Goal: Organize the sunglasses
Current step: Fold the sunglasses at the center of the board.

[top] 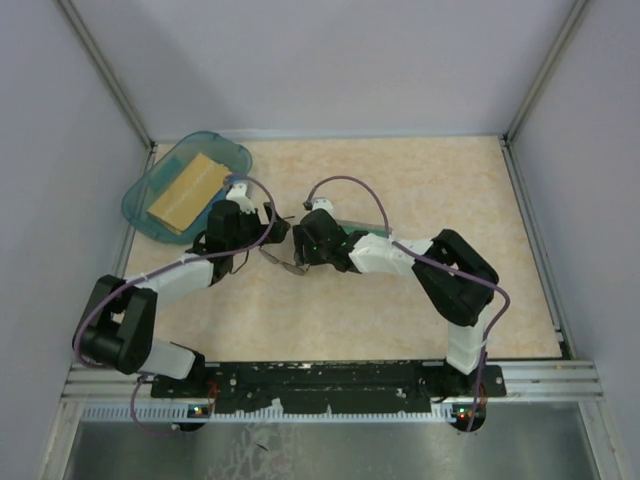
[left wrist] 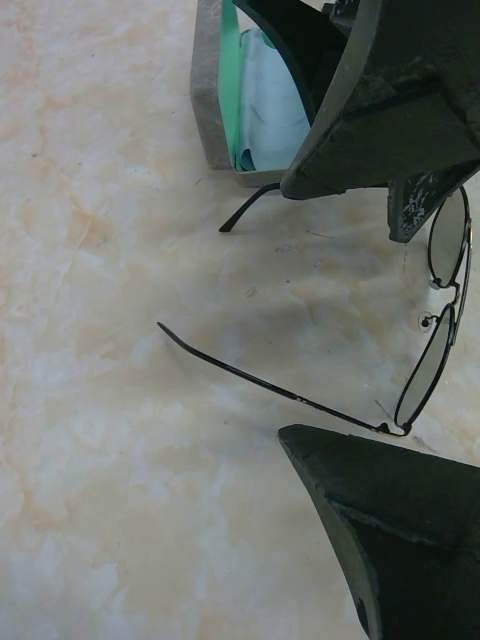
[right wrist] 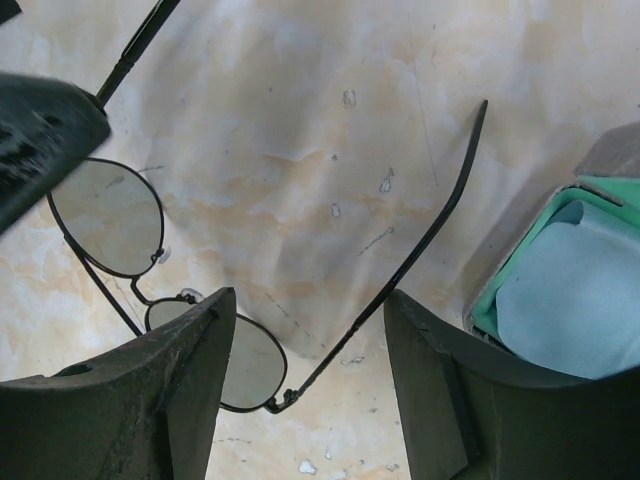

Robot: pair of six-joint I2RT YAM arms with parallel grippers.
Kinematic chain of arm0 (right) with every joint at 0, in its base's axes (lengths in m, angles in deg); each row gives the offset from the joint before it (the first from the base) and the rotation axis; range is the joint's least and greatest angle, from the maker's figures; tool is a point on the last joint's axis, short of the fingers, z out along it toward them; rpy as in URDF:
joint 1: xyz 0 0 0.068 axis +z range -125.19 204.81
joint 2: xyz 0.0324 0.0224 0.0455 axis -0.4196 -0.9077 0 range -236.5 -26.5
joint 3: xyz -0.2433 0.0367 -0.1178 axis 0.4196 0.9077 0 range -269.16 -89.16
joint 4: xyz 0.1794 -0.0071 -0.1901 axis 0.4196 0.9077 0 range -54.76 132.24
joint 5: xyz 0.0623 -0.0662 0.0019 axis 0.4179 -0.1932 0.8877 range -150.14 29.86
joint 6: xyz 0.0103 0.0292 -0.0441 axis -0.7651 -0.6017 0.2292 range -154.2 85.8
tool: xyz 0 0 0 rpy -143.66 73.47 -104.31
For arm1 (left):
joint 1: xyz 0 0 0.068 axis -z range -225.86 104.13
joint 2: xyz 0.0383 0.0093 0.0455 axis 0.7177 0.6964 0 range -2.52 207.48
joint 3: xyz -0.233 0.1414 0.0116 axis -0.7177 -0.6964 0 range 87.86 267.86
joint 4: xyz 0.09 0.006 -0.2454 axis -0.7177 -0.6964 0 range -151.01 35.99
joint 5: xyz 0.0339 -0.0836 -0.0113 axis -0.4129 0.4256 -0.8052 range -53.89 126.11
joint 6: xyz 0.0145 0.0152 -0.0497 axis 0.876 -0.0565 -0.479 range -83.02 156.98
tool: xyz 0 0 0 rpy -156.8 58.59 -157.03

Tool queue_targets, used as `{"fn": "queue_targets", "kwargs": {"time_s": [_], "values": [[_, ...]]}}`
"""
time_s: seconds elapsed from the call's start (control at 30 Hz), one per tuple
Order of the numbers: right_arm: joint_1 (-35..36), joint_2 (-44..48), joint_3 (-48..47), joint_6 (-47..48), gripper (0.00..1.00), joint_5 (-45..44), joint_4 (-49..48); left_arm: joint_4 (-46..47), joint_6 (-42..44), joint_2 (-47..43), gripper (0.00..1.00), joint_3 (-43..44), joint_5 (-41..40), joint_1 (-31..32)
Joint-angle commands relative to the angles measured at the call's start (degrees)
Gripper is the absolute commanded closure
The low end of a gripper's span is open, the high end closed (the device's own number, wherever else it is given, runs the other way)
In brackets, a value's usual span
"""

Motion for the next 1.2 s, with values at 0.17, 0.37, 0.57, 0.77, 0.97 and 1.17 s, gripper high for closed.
{"fn": "queue_targets", "kwargs": {"time_s": [0.17,0.37,0.57,0.77,0.97,1.17], "values": [[-0.4,-1.9,-4.2,1.6,0.39,0.3,-1.5,2.4,-0.8,2.4,0.01,1.7,2.4,-0.4],[-0.4,-1.6,-4.0,2.1,0.39,0.2,-1.6,3.1,-1.0,3.0,0.01,1.6,2.1,-0.4],[-0.5,-1.0,-3.7,2.5,0.39,-0.8,-1.3,2.6,-0.9,2.9,0.01,1.6,1.9,-0.4],[-0.6,-1.3,-4.9,3.2,0.39,-1.4,-0.4,2.7,-0.6,4.1,0.01,2.4,2.8,-0.4],[-0.6,-1.9,-6.3,3.7,0.39,-1.1,-0.2,2.7,-0.7,3.8,0.01,2.7,3.0,-0.4],[-0.5,-2.7,-7.0,4.0,0.4,-0.7,-0.7,3.2,-1.0,5.4,0.01,3.4,3.1,-0.4]]}}
